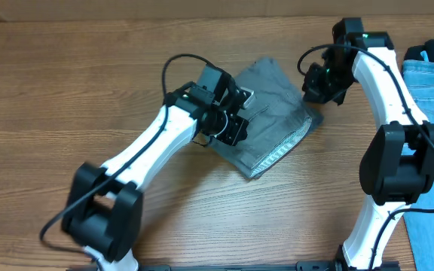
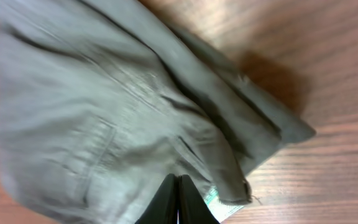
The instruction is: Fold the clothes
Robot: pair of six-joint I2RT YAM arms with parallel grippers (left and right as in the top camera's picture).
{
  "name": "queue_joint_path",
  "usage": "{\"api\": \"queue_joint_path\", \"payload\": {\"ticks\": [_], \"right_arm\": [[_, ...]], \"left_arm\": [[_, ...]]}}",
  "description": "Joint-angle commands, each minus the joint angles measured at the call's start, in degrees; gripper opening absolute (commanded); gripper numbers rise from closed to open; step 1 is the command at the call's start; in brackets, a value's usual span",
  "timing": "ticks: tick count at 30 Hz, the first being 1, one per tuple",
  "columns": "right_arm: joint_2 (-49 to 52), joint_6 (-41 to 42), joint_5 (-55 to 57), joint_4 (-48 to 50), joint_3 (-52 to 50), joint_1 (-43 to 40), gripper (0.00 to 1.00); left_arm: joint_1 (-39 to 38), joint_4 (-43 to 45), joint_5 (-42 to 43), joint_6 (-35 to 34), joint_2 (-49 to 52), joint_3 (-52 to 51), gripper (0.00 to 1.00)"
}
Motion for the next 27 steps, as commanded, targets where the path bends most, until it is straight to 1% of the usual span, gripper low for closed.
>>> {"api": "queue_joint_path", "payload": {"ticks": [1,3,7,10,12,16,19,21,24,27], "right_arm": [[-0.9,-1.0,0.3,0.6,-4.9,0.1,0.04],[-0.9,-1.0,0.1,2.5,-8.2,0.0,0.04],[-0.9,-1.0,0.4,7.1,-13.7,-0.6,0.04],[-0.9,-1.0,1.0,11.3,-17.3,-2.6,0.04],[-0.9,-0.5,1.0,13.1,-19.1,-4.5,0.04],[-0.9,-0.4,1.4,12.9,-19.8,-8.4,0.04],[-0.9,-0.4,0.2,12.6,-19.8,-10.8,0.04],[-1.6,-1.8,-3.1,12.1,-19.6,-12.1,0.04],[-4.0,-2.1,-4.9,11.9,-19.6,-12.9,0.04],[-7.7,-2.1,-5.2,12.2,-19.6,-12.9,0.04]], "left_arm": [[0.0,0.2,3.5,-1.3,6.1,-0.3,0.04],[0.0,-0.6,3.7,-2.2,8.1,-0.3,0.04],[0.0,-3.9,3.6,-1.8,10.6,-0.3,0.04],[0.0,-6.4,3.2,1.8,11.0,-0.3,0.04],[0.0,-8.0,2.2,3.0,11.0,-0.3,0.04],[0.0,-10.2,0.4,3.4,11.0,-0.3,0.04],[0.1,-11.7,0.8,7.3,10.9,-0.3,0.04],[0.4,-13.4,2.0,10.0,9.9,0.0,0.04],[1.0,-14.3,3.9,11.3,7.1,1.2,0.04],[1.3,-14.3,3.7,12.3,2.5,3.2,0.04]]}}
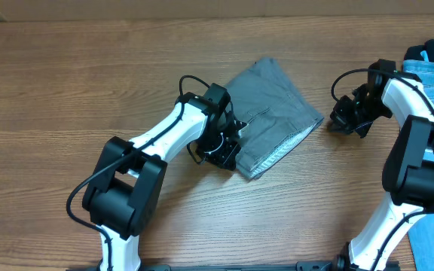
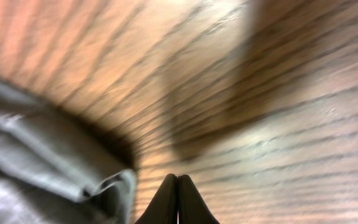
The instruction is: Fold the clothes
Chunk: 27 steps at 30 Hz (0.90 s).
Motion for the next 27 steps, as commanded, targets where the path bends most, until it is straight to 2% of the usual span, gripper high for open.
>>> {"api": "queue_joint_path", "payload": {"ticks": [1,2,3,4,5,8,10,12,13,15,16,17,23,27], "right_arm": [[-8.2,-0.8,-2.3,0.4,-0.1,0.3,0.04],[-9.6,-0.7,-2.5,0.6,-0.1,0.3,0.04],[-11.3,-0.5,-2.7,0.8,-0.1,0.3,0.05],[-12.7,-0.1,-2.8,1.0,-0.1,0.3,0.11],[-13.9,-0.1,-3.1,1.2,-0.1,0.3,0.17],[-16.6,0.1,-3.8,0.9,-0.1,0.4,0.24],[-17.5,0.1,-4.2,0.5,-0.1,0.4,0.26],[-17.8,0.1,-4.3,-0.1,-0.1,0.5,0.34],[-17.8,0.1,-4.4,-0.2,-0.1,0.6,0.42],[-17.8,0.1,-4.4,-0.3,-0.1,1.0,0.65],[-17.8,0.1,-4.4,-0.6,-0.1,1.5,0.96],[-17.8,0.0,-4.3,-0.8,-0.1,1.8,1.00],[-17.8,0.1,-4.4,-0.9,-0.1,3.3,1.00],[-17.8,0.1,-4.4,-1.1,-0.1,3.9,1.00]], "left_arm": [[1.0,-0.1,0.7,4.1,-8.6,4.4,0.07],[1.1,0.0,-0.5,4.0,-10.1,5.4,0.16],[1.2,0.1,-2.7,4.0,-11.9,6.8,0.34],[1.3,0.4,-5.4,3.7,-13.3,8.1,0.70],[1.4,1.0,-7.7,3.1,-14.4,9.1,1.00],[2.5,4.0,-14.2,0.6,-16.2,12.3,1.00],[3.9,6.1,-16.1,0.2,-16.3,14.1,1.00],[6.0,9.3,-16.7,0.1,-16.2,14.9,1.00],[7.2,11.0,-16.7,-0.2,-16.2,14.9,1.00],[9.9,14.5,-16.5,-1.2,-15.7,14.9,1.00],[12.4,16.9,-15.2,-1.0,-14.8,14.9,1.00],[13.5,17.8,-13.9,-0.9,-14.1,14.9,1.00],[19.8,20.3,0.2,3.6,-6.2,15.2,1.00],[20.9,21.3,6.8,6.4,-0.1,15.2,1.00]]}}
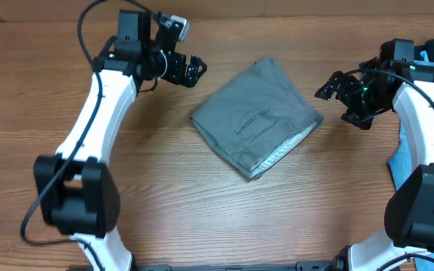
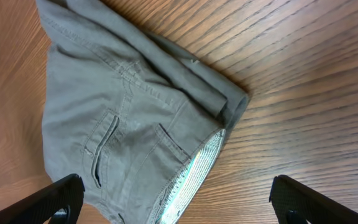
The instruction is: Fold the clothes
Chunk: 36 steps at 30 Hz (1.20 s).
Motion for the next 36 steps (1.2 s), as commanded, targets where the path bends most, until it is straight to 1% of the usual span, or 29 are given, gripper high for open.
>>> {"api": "queue_joint_path", "payload": {"ticks": [1,8,18,23,24,27,30,31,33,34,35,36], "right_arm": [[-0.5,-0.1,-0.5,-0.2,0.3,0.7,1.00],[-0.5,0.0,-0.5,-0.9,0.3,1.7,1.00],[-0.5,0.0,-0.5,-0.9,0.3,2.3,1.00],[-0.5,0.0,-0.5,-0.9,0.3,2.3,1.00],[-0.5,0.0,-0.5,-0.9,0.3,2.3,1.00],[-0.5,0.0,-0.5,-1.2,0.3,2.3,1.00],[-0.5,-0.2,-0.5,-1.8,0.3,2.3,1.00],[-0.5,-0.3,-0.4,-1.9,0.3,2.3,1.00],[-0.5,-0.4,-0.3,-1.8,0.3,2.3,1.00],[-0.5,-0.5,-0.3,-1.8,0.3,2.3,1.00],[-0.5,-0.5,-0.3,-1.8,0.3,2.3,1.00],[-0.5,-0.5,-0.3,-1.8,0.3,2.3,1.00]], "left_arm": [[0.1,0.7,11.4,4.7,6.1,0.6,1.00],[-0.9,1.8,19.6,6.7,13.4,0.6,1.00],[-2.4,-1.8,19.5,6.8,20.5,0.6,1.00],[-3.9,-3.3,19.0,6.8,22.1,0.6,1.00],[-4.2,-3.4,19.0,6.8,22.3,0.6,0.97],[-5.0,-3.4,18.9,6.7,22.3,0.6,0.73],[-5.2,-1.9,18.2,5.7,22.3,0.6,0.36],[-5.1,-1.0,17.3,4.0,22.3,0.6,0.24],[-4.8,1.9,14.3,-2.8,22.3,0.6,0.06],[-4.4,3.5,12.8,-6.8,22.2,0.6,0.04],[-3.8,5.3,11.1,-11.3,22.2,0.6,0.04],[-3.1,6.6,10.1,-14.1,22.2,0.7,0.04]]}}
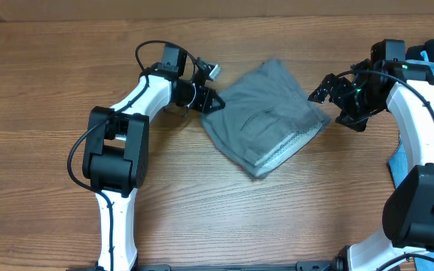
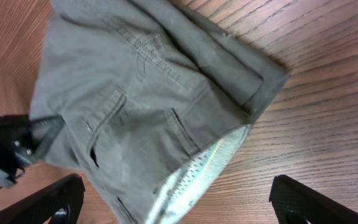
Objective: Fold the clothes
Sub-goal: 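Drag the folded shorts to the table's back left corner with the left gripper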
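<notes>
Grey shorts [image 1: 266, 113] lie folded into a rough square in the middle of the table, with the pale waistband lining [image 2: 204, 165] showing along the lower right edge. My left gripper [image 1: 206, 98] is at the shorts' left corner and seems shut on that corner [image 2: 42, 127]. My right gripper [image 1: 330, 92] hovers just right of the shorts' right corner, wide open with nothing in it. In the right wrist view its fingers [image 2: 48, 199] stand far apart at the bottom of the frame, above the fabric.
A pile of blue jeans lies at the table's right edge, beside the right arm. Bare wooden table [image 1: 66, 113] surrounds the shorts on the left, front and back.
My left gripper was open over bare table up and to the left; now it is at the shorts' left corner. The shorts have shifted slightly to the right. The right gripper has stayed open and barely moved.
First my left gripper was on the shorts' left part and my shut right gripper was over their right corner. Then the right gripper was off to the right, still shut. Later both grippers were open and away from the shorts. Now the left is back at the left corner.
</notes>
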Robot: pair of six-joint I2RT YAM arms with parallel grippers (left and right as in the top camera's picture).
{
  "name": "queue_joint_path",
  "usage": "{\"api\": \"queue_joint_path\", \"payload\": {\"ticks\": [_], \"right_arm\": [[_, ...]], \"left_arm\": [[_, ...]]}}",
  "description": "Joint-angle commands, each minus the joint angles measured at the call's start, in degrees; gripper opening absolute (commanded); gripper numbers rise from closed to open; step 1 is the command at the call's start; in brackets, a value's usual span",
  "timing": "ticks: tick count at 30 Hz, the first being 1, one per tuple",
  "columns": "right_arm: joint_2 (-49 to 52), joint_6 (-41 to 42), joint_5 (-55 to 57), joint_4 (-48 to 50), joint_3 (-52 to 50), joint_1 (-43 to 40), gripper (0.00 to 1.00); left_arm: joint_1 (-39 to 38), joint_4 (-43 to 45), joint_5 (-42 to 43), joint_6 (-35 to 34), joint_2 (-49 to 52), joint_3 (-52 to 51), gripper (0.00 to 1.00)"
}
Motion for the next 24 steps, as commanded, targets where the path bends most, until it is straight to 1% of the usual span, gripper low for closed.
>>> {"api": "queue_joint_path", "payload": {"ticks": [1,4,5,9,12,15,17,19,20,21,24], "right_arm": [[-0.5,-0.4,-0.3,0.0,0.3,0.3,1.00],[-0.5,-0.4,0.0,-0.1,0.3,0.3,1.00],[-0.5,-0.4,0.1,-0.1,0.3,0.3,1.00],[-0.5,-0.5,0.9,-0.1,0.3,0.3,1.00],[-0.5,-0.4,1.2,0.1,0.3,0.3,1.00],[-0.5,-0.4,1.2,0.3,0.3,0.3,1.00],[-0.5,-0.4,1.2,0.5,0.3,0.3,1.00],[-0.5,-0.4,1.2,0.7,0.3,0.3,1.00],[-0.5,-0.4,1.2,0.8,0.3,0.3,1.00],[-0.5,-0.4,1.3,0.9,0.3,0.3,1.00],[-0.5,-0.4,1.7,1.5,0.3,0.3,1.00]], "left_arm": [[2.5,4.1,-6.5,-15.6,1.1,0.6,0.04],[6.4,6.7,-8.8,-22.4,1.0,0.9,0.04],[7.5,6.9,-9.4,-23.5,1.0,1.0,0.04],[14.7,6.9,-13.4,-31.0,0.9,1.7,0.04],[21.0,6.8,-14.8,-35.4,0.8,1.7,0.04],[28.3,6.5,-14.8,-37.6,0.8,1.7,0.04],[32.5,5.7,-14.8,-39.1,0.8,1.7,0.08],[37.5,4.3,-14.5,-39.9,0.8,1.7,0.07],[39.3,3.4,-14.2,-39.8,0.8,1.7,0.07],[41.2,2.0,-14.3,-39.8,0.8,1.7,0.04],[46.0,-1.9,-14.3,-41.2,0.8,1.7,0.04]]}}
